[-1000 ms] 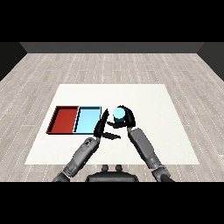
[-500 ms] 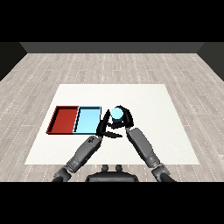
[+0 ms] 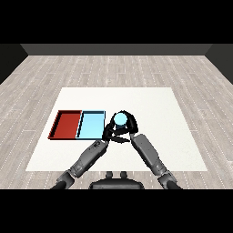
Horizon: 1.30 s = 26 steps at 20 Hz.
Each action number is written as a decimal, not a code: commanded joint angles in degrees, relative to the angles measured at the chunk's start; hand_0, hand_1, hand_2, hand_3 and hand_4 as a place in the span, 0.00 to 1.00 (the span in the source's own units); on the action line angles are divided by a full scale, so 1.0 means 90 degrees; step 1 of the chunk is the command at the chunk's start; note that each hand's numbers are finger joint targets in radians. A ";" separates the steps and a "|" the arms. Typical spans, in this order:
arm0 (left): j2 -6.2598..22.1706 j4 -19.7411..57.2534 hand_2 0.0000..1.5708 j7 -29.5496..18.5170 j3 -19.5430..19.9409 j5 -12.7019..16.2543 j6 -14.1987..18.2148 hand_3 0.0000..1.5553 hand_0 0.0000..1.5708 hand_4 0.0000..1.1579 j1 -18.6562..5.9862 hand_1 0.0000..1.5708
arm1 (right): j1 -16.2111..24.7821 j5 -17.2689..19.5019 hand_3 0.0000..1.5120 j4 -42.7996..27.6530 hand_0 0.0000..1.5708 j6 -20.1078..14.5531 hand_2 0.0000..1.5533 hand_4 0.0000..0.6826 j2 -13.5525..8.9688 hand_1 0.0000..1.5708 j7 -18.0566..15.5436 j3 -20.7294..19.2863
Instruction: Pick the blue can and put it in the blue box
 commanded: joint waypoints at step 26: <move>-0.0006 0.0856 1.00 0.0004 -0.0244 0.0810 0.1288 0.96 1.00 0.99 -0.0918 1.00 | 0.0216 -0.0316 0.91 -0.0648 0.91 -0.0790 0.94 0.75 -0.0002 0.91 0.0184 0.1234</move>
